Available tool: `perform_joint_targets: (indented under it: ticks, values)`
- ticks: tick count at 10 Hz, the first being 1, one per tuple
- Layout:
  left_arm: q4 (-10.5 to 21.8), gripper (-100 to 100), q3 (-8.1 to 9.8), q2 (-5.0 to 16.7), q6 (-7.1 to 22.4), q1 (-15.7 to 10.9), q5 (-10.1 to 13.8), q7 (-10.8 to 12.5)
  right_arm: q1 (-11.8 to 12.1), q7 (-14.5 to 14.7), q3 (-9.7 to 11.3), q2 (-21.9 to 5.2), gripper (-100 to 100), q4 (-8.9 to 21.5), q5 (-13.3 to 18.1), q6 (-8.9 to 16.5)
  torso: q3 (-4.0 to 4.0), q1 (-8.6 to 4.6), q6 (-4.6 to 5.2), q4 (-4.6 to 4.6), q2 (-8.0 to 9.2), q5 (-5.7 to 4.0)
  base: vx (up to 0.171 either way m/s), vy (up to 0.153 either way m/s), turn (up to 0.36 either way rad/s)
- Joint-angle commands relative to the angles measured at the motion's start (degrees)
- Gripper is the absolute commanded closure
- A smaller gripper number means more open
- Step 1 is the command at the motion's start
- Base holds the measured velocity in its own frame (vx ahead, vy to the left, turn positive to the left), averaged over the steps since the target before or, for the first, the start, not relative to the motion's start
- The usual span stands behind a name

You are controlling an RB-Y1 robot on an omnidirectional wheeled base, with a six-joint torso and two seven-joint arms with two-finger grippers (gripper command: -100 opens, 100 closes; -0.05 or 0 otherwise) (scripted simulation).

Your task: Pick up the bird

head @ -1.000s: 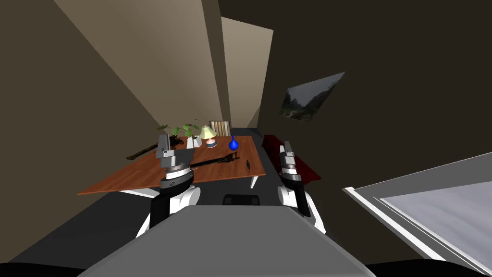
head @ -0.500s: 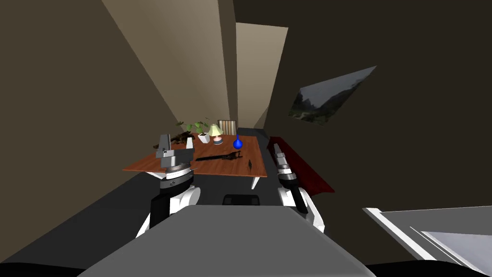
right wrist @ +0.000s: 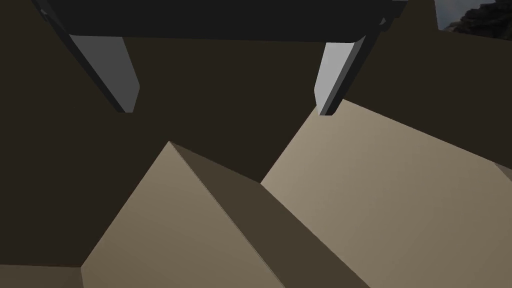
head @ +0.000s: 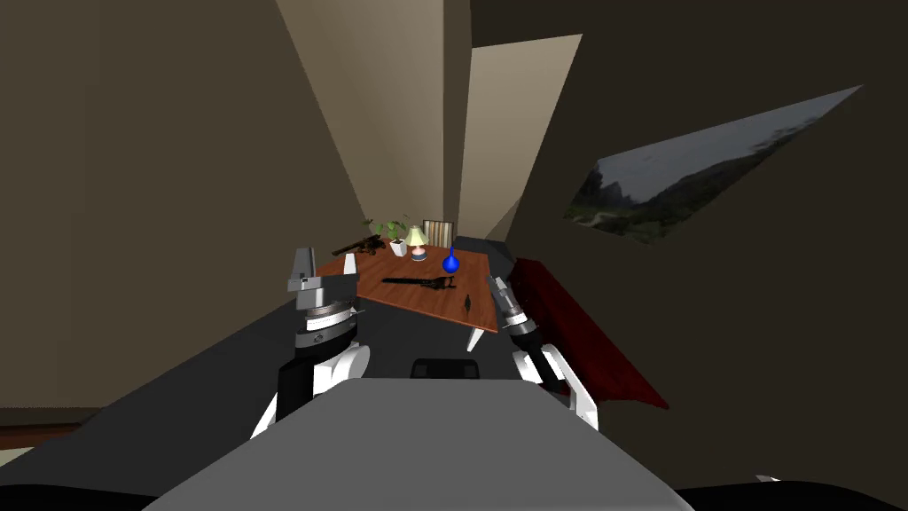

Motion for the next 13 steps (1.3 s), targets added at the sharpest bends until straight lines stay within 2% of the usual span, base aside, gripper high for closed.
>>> perform_joint_targets:
  ticks: [1,2,4,5,6,7,9,10,12,13]
  values:
    - [0.00,0,0.00,0.00,0.00,0.00,0.00,0.00,-0.62,1.99,1.49,-2.86,-100,2.61,2.86,0.10,0.00,0.00,0.00,0.00,0.00,0.00,-0.065,-0.130,0.432]
    - [0.00,0,0.00,0.00,0.00,0.00,0.00,0.00,-0.62,1.99,1.49,-2.88,-100,2.61,3.38,0.10,0.00,-0.04,0.02,0.00,-0.01,-0.01,-0.036,-0.080,0.135]
    - [0.00,0,0.00,0.00,0.00,0.01,0.00,0.00,-0.80,4.33,3.36,-6.66,-100,5.09,7.20,0.75,-0.08,0.23,0.03,-0.03,-0.15,0.04,-0.039,-0.061,0.334]
    - [0.00,0,0.00,0.00,0.00,0.01,0.00,0.00,-0.80,4.33,3.36,-6.66,-100,5.09,7.67,0.75,-0.08,0.14,0.02,-0.03,-0.15,0.03,-0.036,-0.066,0.240]
    - [0.00,0,0.01,0.00,0.00,0.02,0.00,0.00,-0.83,5.51,4.29,-8.61,-100,6.38,9.81,1.14,-0.09,0.19,0.07,-0.03,-0.17,0.03,-0.047,-0.052,0.449]
    - [0.00,0,0.00,0.00,0.00,0.01,0.00,0.00,-0.83,5.51,4.29,-8.61,-100,6.38,9.92,1.14,-0.08,0.21,0.01,-0.03,-0.15,0.04,-0.035,-0.048,0.144]
    - [0.00,0,0.00,0.00,0.00,0.02,0.00,0.00,-0.73,7.89,6.09,-12.38,-100,9.06,13.97,2.02,-0.12,0.26,0.04,-0.04,-0.21,0.05,-0.038,-0.057,0.362]
    - [0.00,0,0.00,0.00,0.00,0.01,0.00,0.00,-0.73,7.89,6.09,-12.60,-100,9.06,14.55,2.02,-0.10,0.16,0.03,-0.04,-0.18,0.03,-0.034,-0.067,0.257]
    - [0.00,0,0.01,0.00,0.00,0.02,0.00,0.00,-0.44,10.24,7.79,-16.28,-100,11.81,18.53,3.06,-0.14,0.19,0.04,-0.05,-0.25,0.03,-0.038,-0.056,0.392]
    - [0.00,0,0.01,0.00,0.00,0.02,0.00,0.00,-0.44,10.24,7.79,-16.65,-100,11.81,19.32,3.06,-0.12,0.16,0.05,-0.04,-0.21,0.03,-0.037,-0.049,0.255]
